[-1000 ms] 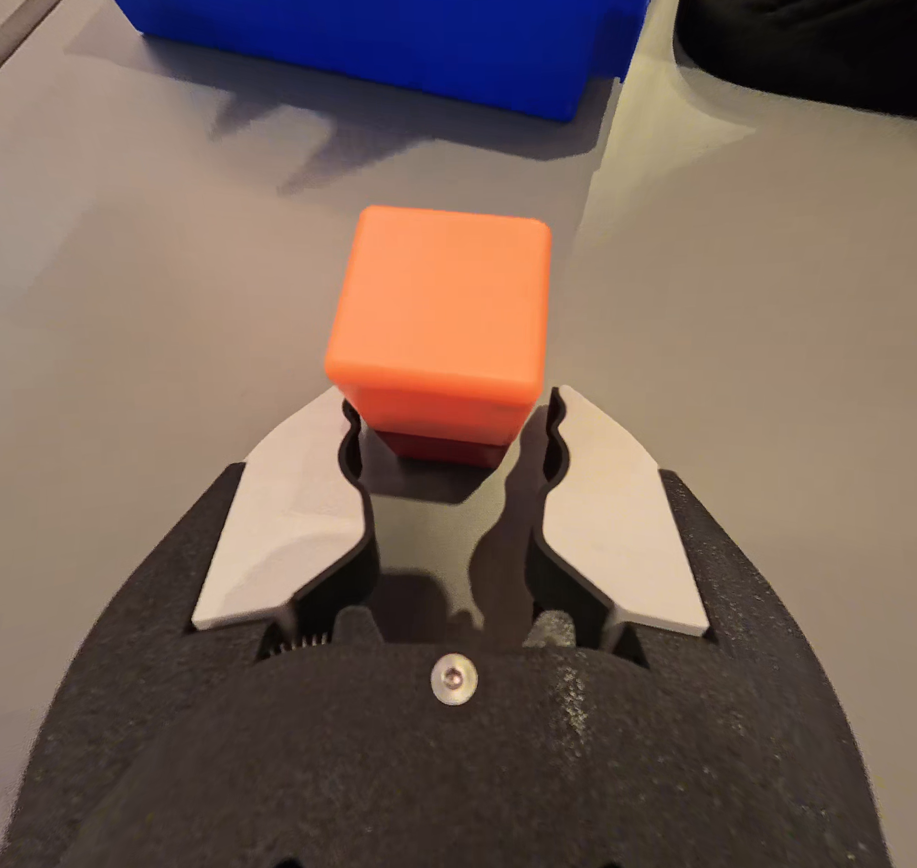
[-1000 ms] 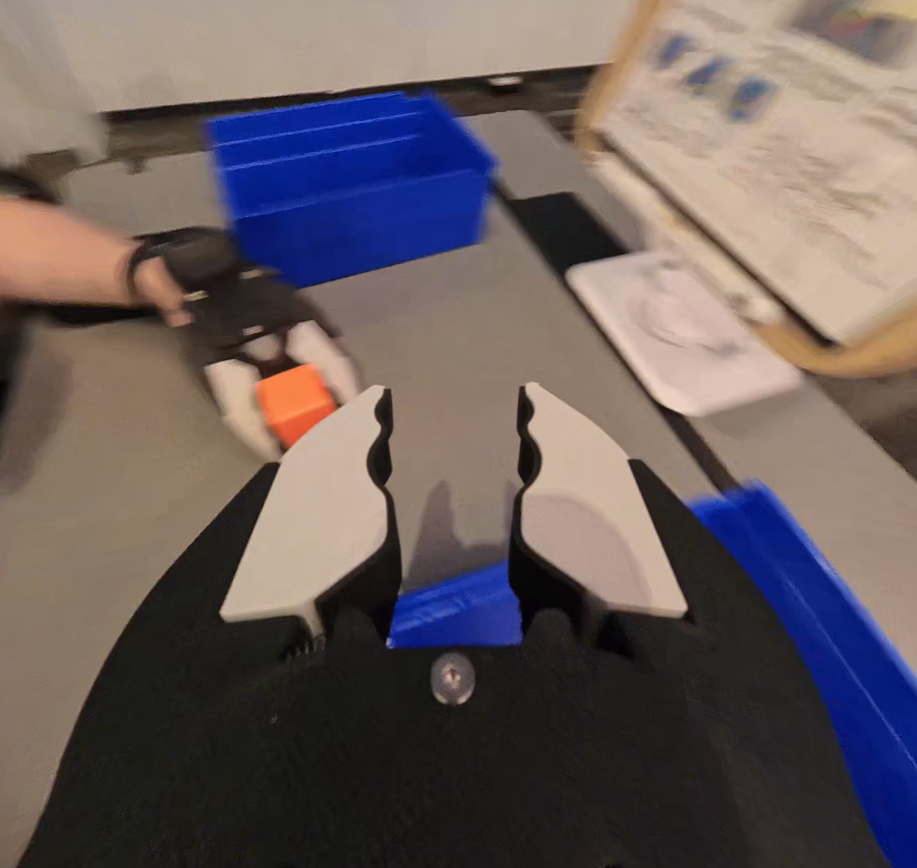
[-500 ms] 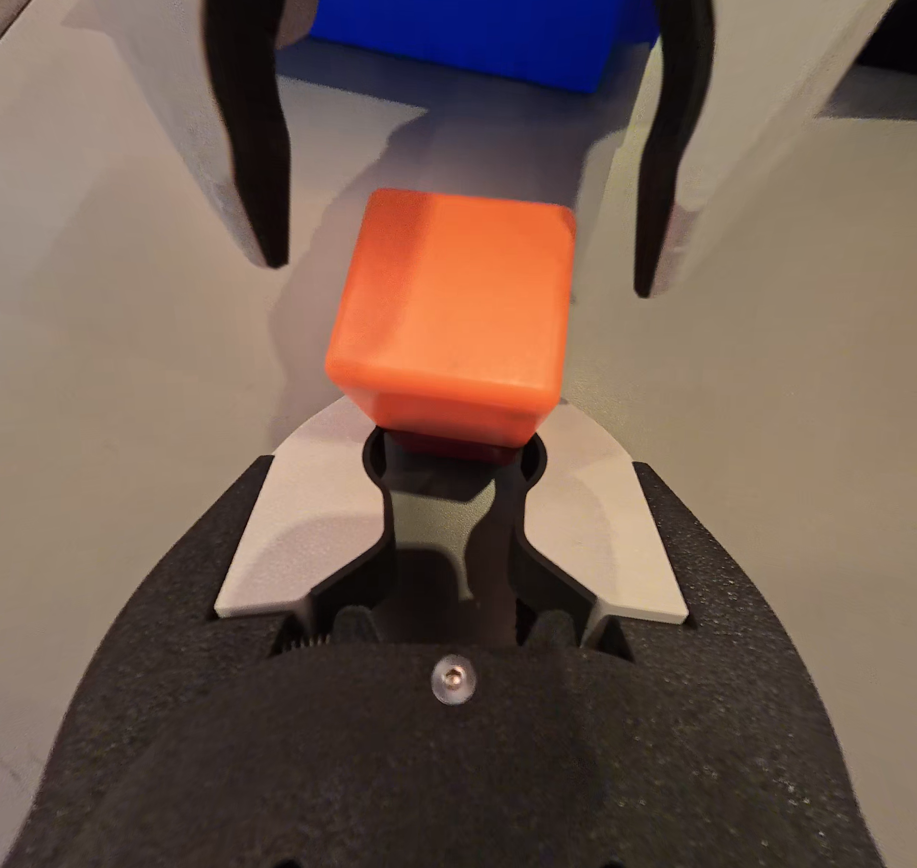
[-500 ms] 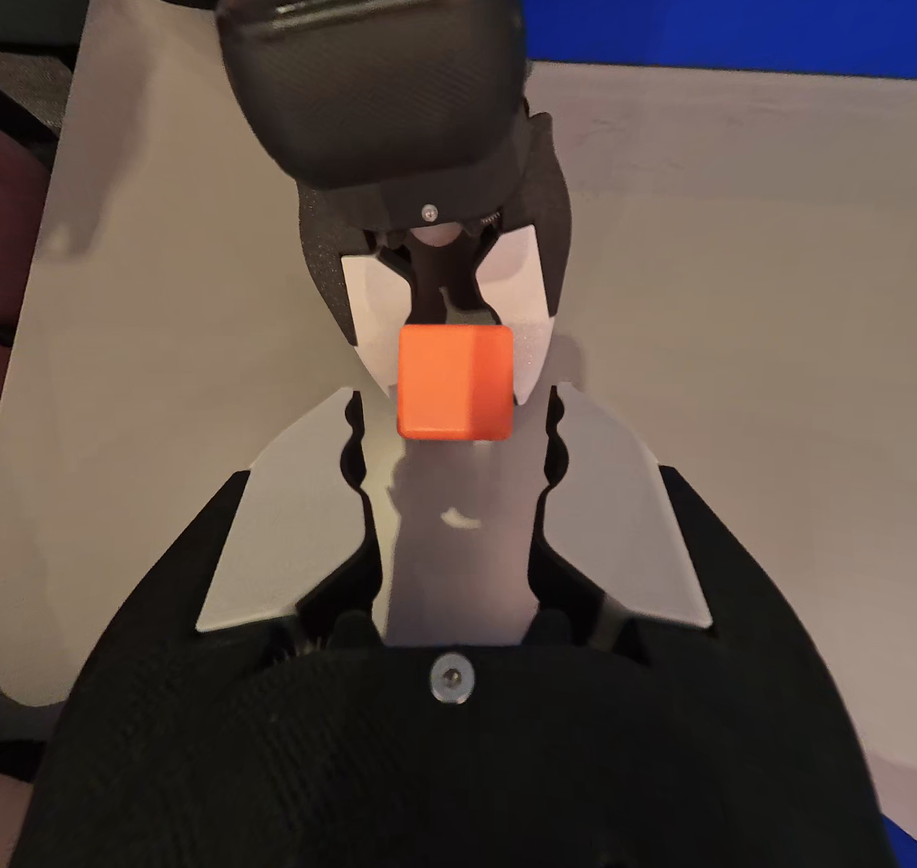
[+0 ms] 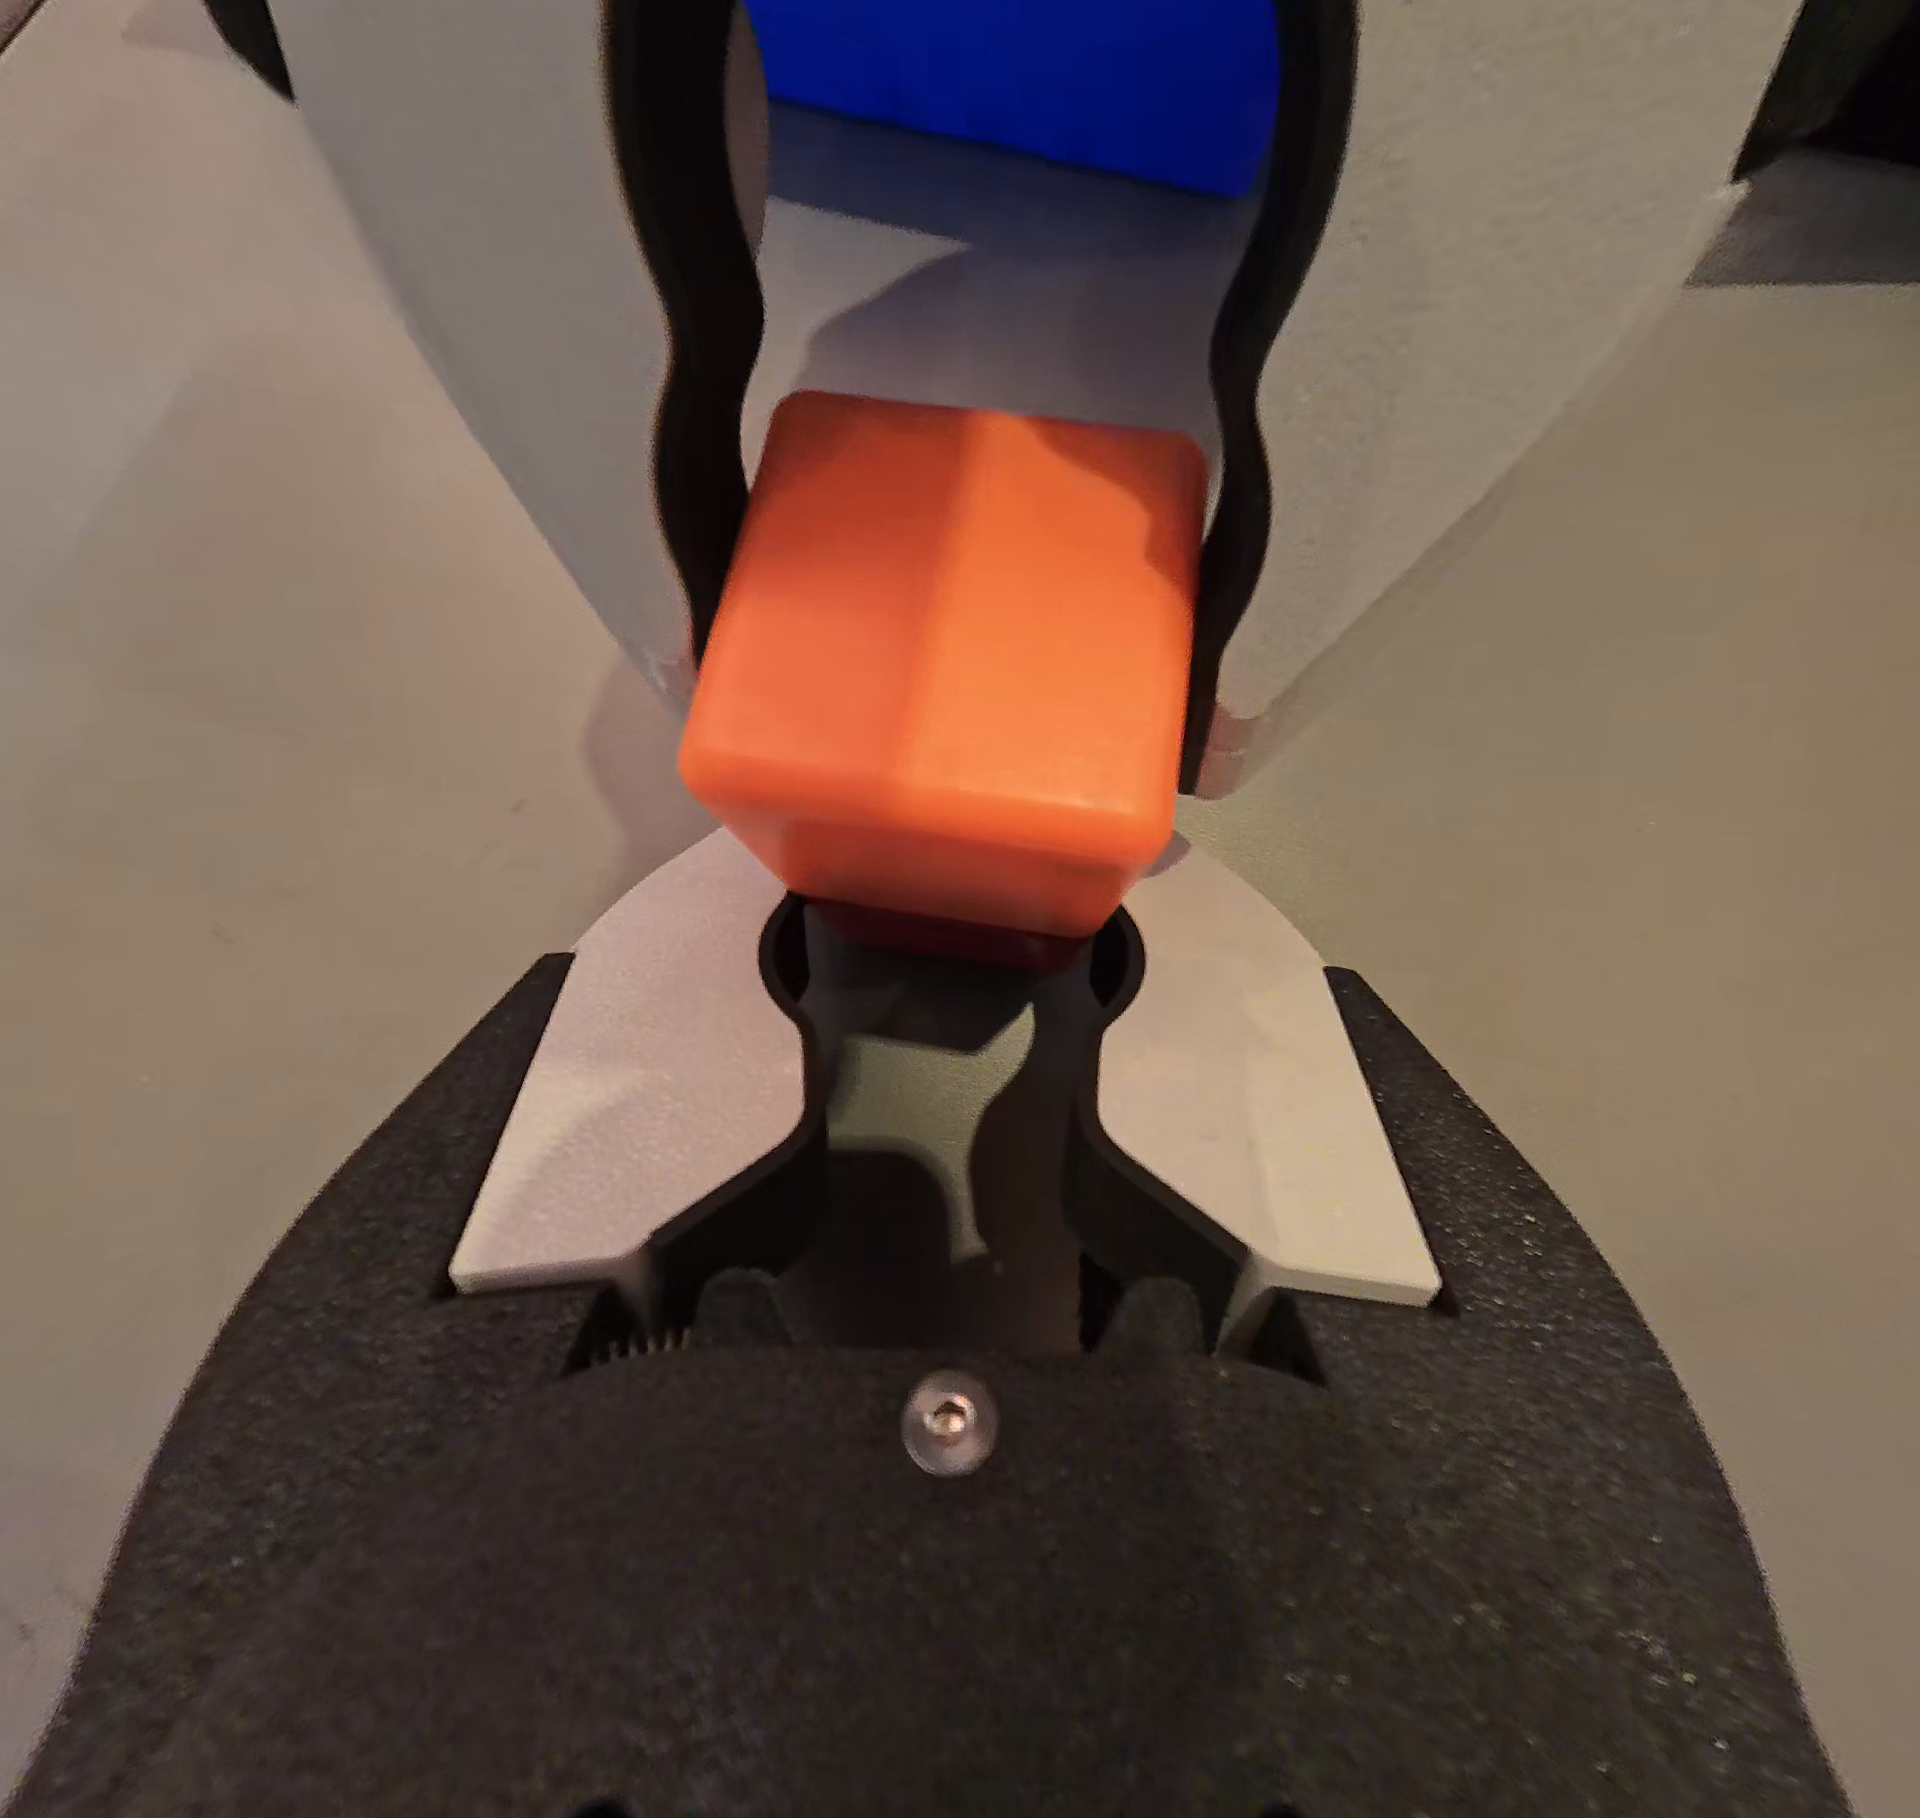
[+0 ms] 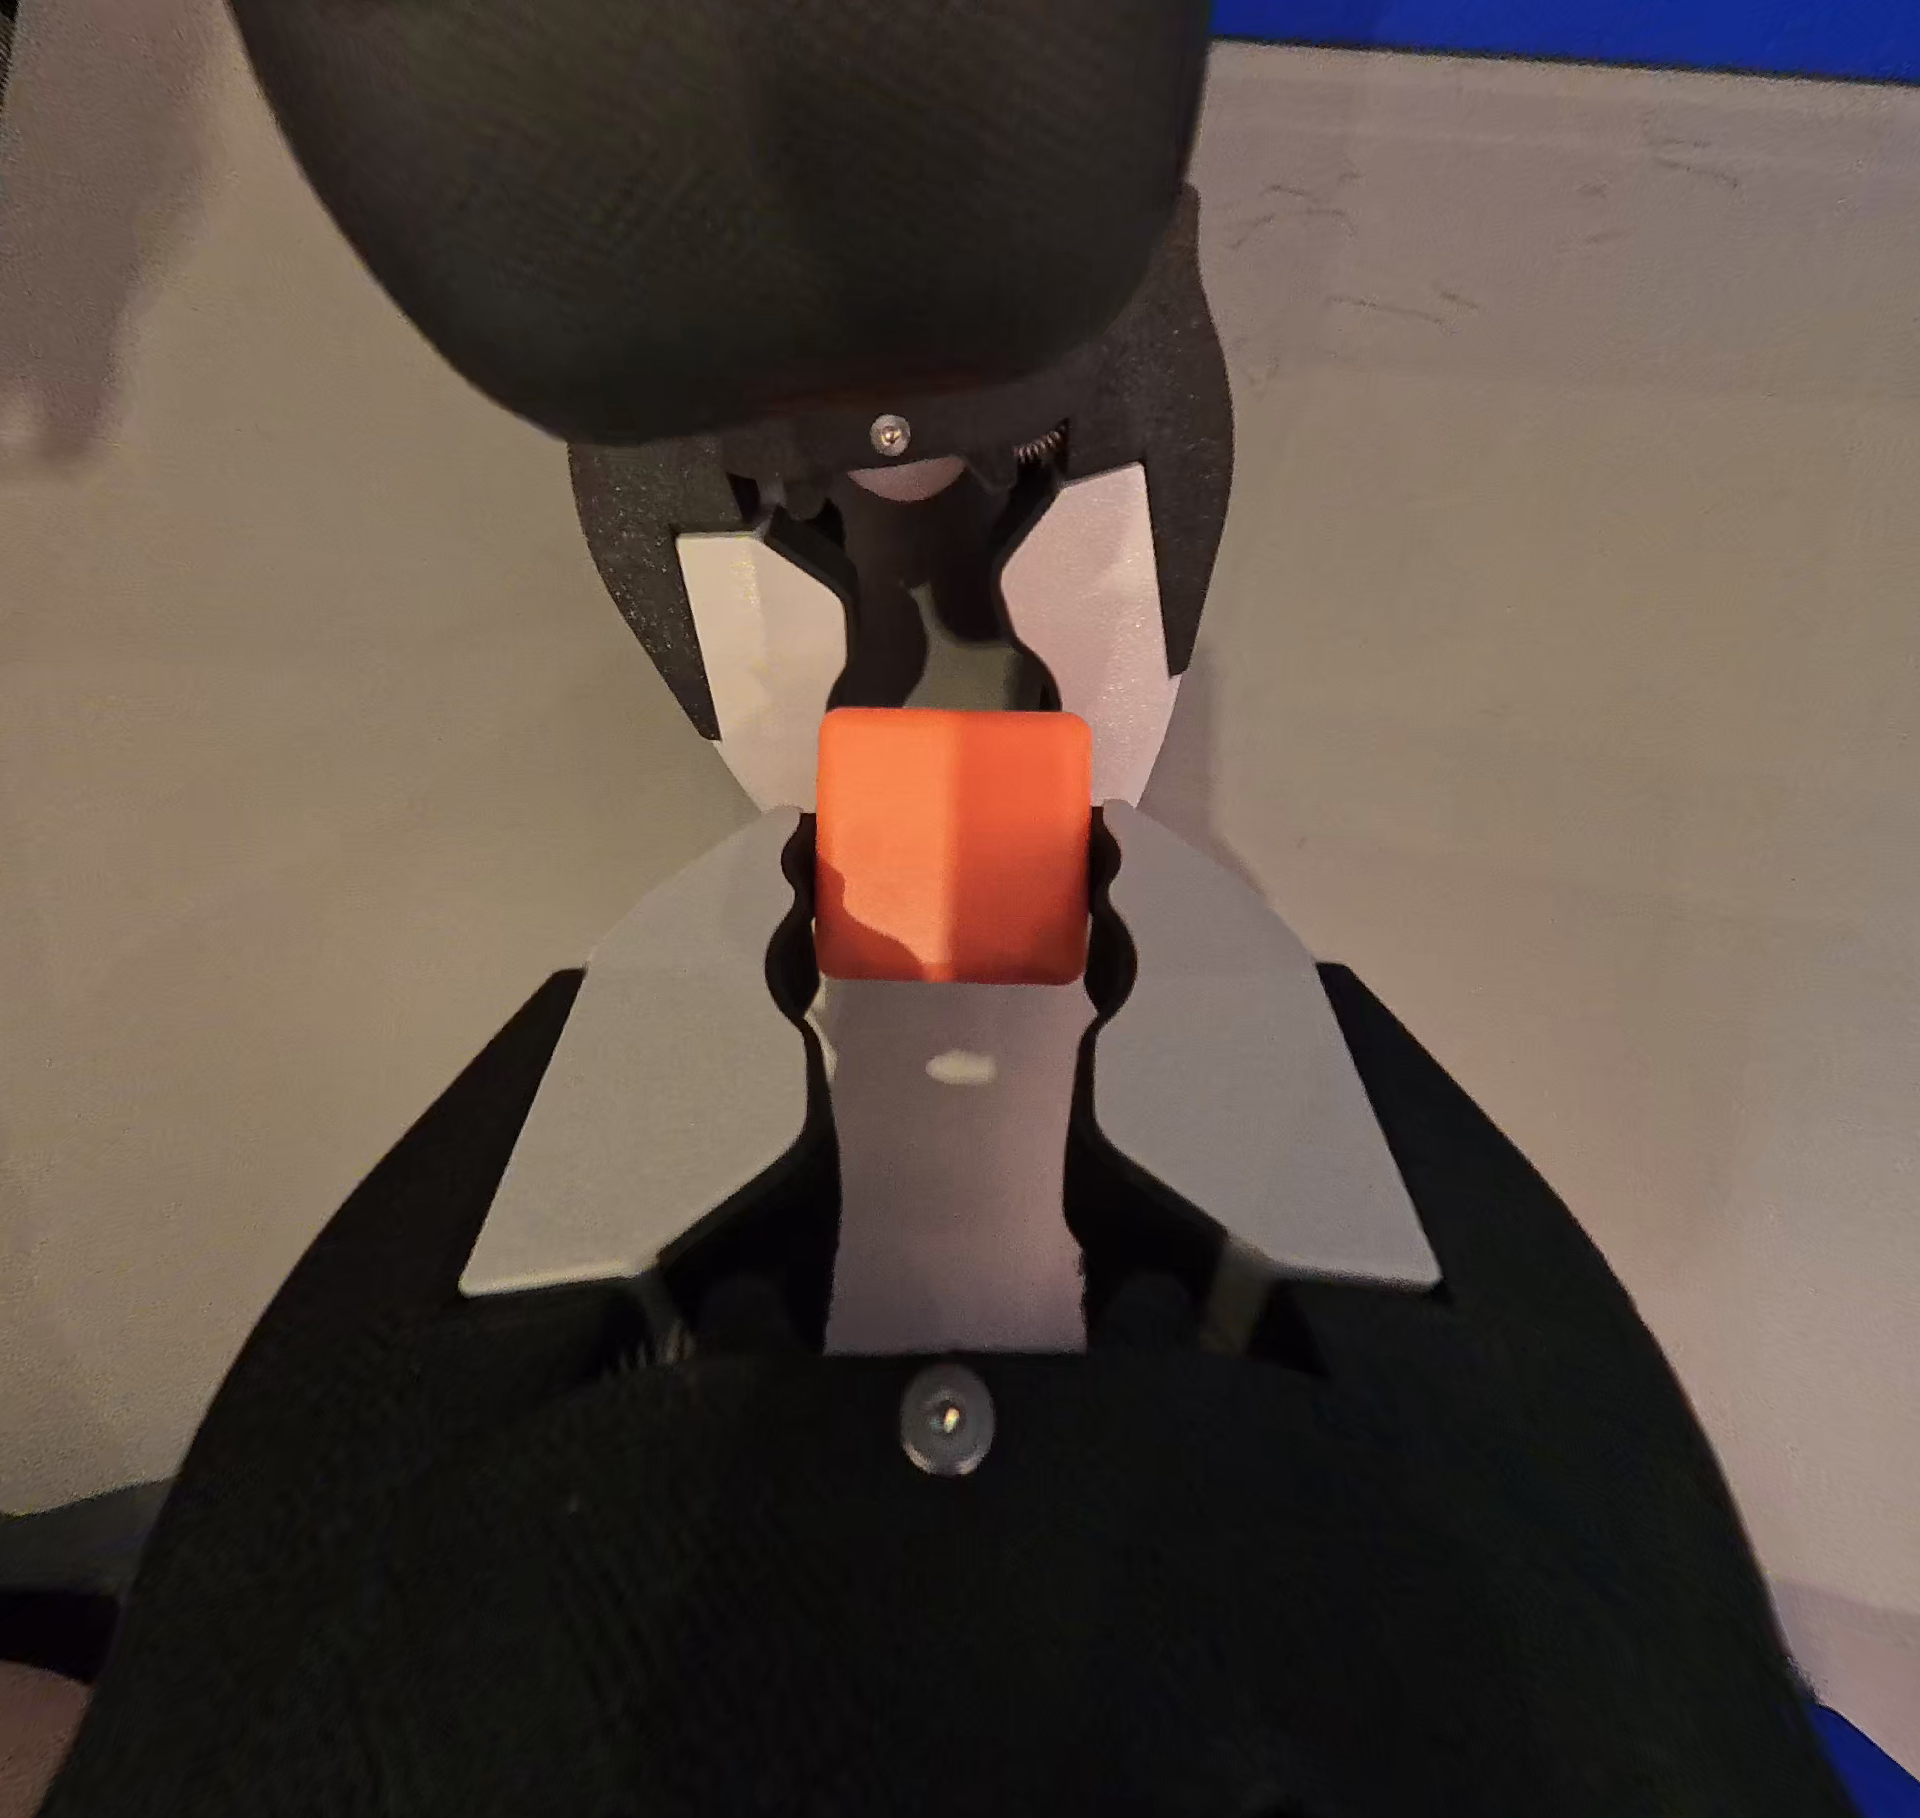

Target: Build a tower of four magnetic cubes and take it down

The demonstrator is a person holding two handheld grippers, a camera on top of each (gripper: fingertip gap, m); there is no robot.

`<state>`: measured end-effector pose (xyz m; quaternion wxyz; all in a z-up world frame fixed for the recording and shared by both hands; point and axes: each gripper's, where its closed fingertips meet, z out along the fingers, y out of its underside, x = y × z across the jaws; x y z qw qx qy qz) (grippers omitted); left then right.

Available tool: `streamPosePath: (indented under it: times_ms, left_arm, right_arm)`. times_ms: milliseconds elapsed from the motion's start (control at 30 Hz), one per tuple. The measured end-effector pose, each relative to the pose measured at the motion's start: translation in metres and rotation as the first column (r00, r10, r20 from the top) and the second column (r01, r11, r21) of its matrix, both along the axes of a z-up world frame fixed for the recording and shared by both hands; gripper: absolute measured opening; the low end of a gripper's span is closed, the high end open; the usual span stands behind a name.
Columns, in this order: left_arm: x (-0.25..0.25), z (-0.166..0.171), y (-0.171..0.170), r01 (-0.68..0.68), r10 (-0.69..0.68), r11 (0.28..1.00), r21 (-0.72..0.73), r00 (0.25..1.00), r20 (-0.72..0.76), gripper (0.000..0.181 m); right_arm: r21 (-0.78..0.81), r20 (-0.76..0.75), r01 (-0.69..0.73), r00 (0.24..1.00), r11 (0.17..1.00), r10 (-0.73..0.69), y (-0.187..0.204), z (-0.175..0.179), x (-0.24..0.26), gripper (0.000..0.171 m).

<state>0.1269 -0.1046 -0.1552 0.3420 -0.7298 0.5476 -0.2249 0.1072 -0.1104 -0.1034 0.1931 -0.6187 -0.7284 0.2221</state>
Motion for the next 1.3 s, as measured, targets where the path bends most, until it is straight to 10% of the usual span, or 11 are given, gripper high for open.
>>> streamPosePath:
  times_ms: [1300]
  left_arm:
    - [-0.001,-0.003,0.000,-0.005,0.005,0.999,-0.040,1.000,-0.013,0.050]
  right_arm:
    - [0.029,-0.051,0.024,0.998,0.999,-0.022,0.006,0.025,0.012,0.050]
